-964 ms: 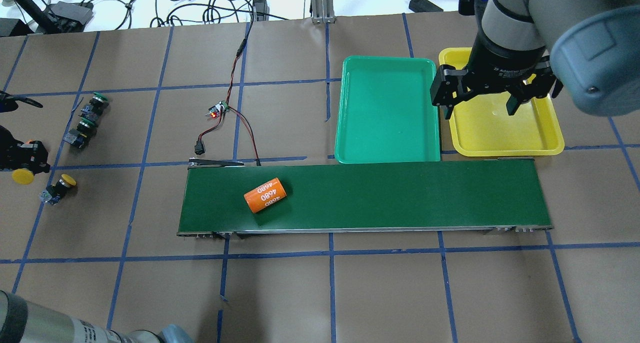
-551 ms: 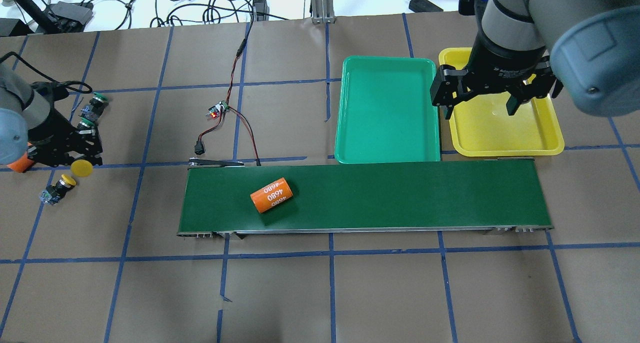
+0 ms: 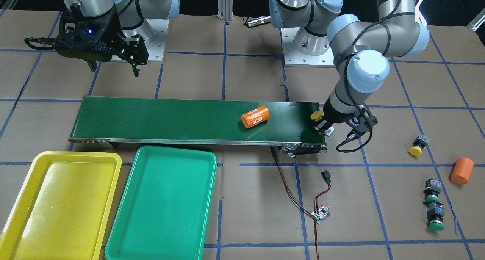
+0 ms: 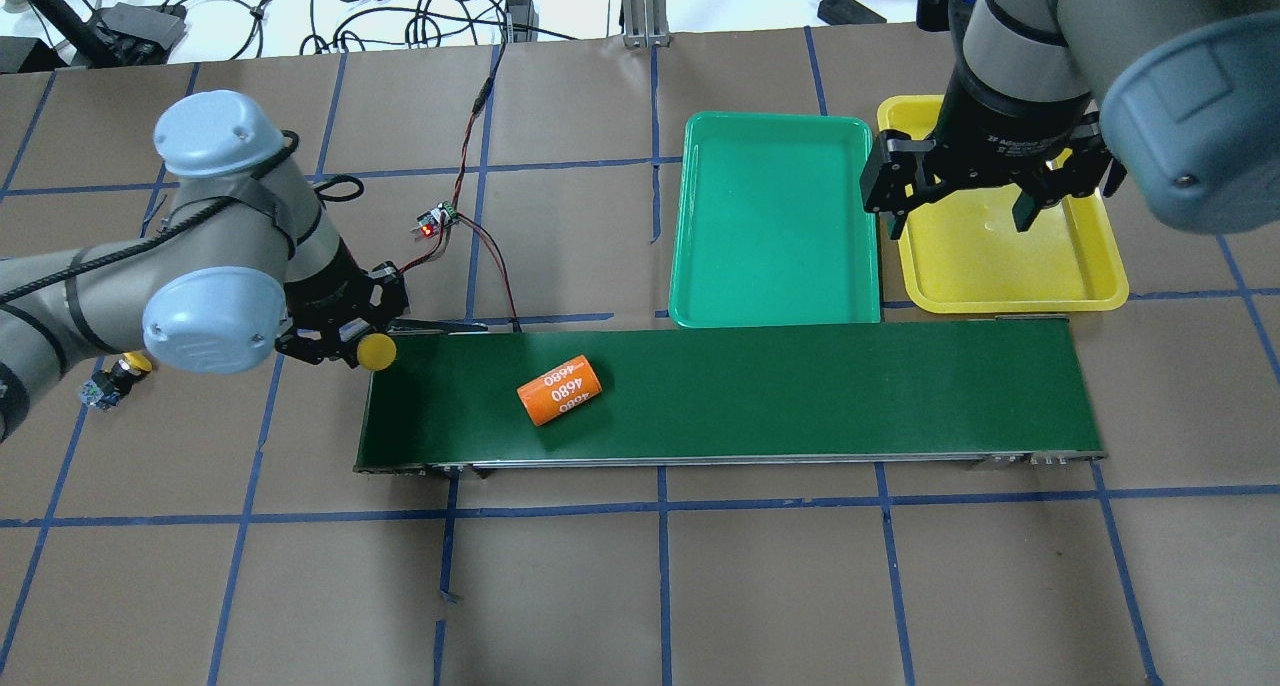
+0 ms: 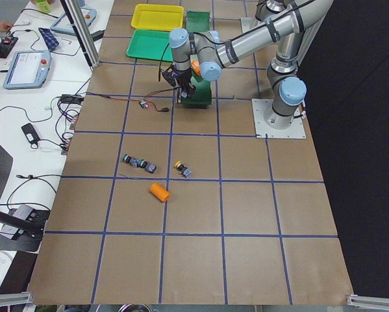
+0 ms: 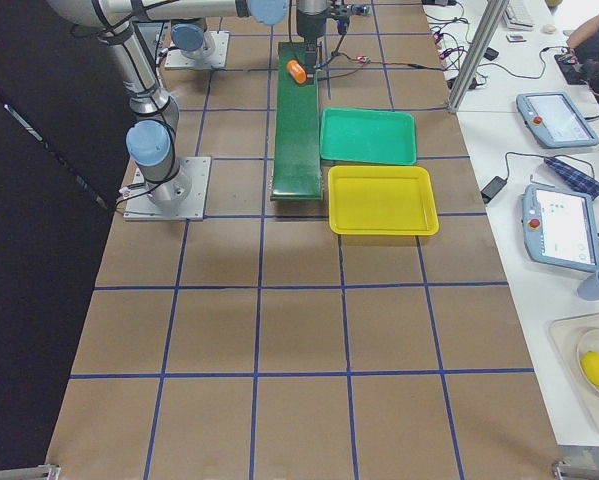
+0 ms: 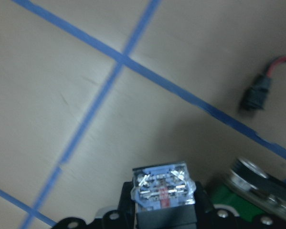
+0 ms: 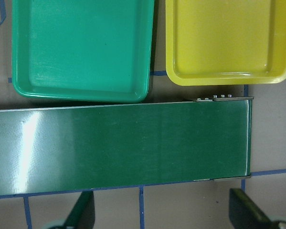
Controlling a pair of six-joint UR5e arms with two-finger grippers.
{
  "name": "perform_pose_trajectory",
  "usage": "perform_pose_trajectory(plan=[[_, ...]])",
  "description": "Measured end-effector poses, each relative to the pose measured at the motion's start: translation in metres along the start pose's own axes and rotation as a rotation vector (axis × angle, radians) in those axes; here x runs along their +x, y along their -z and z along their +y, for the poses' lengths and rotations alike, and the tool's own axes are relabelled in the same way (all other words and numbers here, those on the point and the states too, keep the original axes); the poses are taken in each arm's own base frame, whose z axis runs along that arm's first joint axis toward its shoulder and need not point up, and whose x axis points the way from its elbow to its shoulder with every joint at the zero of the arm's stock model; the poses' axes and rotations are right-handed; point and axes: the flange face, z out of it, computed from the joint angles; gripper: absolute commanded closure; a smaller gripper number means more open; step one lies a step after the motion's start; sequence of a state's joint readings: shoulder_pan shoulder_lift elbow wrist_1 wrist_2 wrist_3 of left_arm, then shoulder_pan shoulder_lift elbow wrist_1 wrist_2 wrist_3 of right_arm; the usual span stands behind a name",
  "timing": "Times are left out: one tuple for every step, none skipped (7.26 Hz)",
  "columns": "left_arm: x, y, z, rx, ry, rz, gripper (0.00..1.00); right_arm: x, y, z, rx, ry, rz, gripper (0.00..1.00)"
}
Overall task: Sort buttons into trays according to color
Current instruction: 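Carry the yellow button to the conveyor and release it, then grasp a second yellow-capped button on the table with the left gripper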
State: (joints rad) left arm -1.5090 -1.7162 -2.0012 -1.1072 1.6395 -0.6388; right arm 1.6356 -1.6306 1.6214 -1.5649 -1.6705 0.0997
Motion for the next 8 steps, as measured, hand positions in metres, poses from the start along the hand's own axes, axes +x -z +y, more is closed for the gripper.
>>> perform_pose_trajectory(plan=[[0.015, -0.008, 0.024, -0.006, 0.049, -0.014, 0.01, 0.0, 0.0, 0.0, 0.0, 0.0, 0.0, 0.0], [0.023, -0.014, 0.038, -0.012, 0.068, -0.027, 0.0, 0.0, 0.0, 0.0, 0.0, 0.0, 0.0, 0.0], [0.026, -0.015, 0.041, -0.008, 0.064, -0.026, 0.0, 0.0, 0.0, 0.0, 0.0, 0.0, 0.0, 0.0], [0.02, -0.007, 0.029, 0.016, 0.017, -0.014, 0.0, 0.0, 0.0, 0.0, 0.0, 0.0, 0.0, 0.0], [-0.003, 0.002, -0.009, 0.042, -0.063, -0.012, 0.0, 0.0, 0.0, 0.0, 0.0, 0.0, 0.0, 0.0], [-0.048, 0.007, -0.067, 0.049, -0.141, -0.013, 0.0, 0.0, 0.0, 0.0, 0.0, 0.0, 0.0, 0.0], [-0.101, 0.01, -0.128, 0.051, -0.235, -0.011, 0.0, 0.0, 0.0, 0.0, 0.0, 0.0, 0.0, 0.0], [-0.146, 0.011, -0.177, 0.056, -0.331, -0.011, 0.0, 0.0, 0.0, 0.0, 0.0, 0.0, 0.0, 0.0]])
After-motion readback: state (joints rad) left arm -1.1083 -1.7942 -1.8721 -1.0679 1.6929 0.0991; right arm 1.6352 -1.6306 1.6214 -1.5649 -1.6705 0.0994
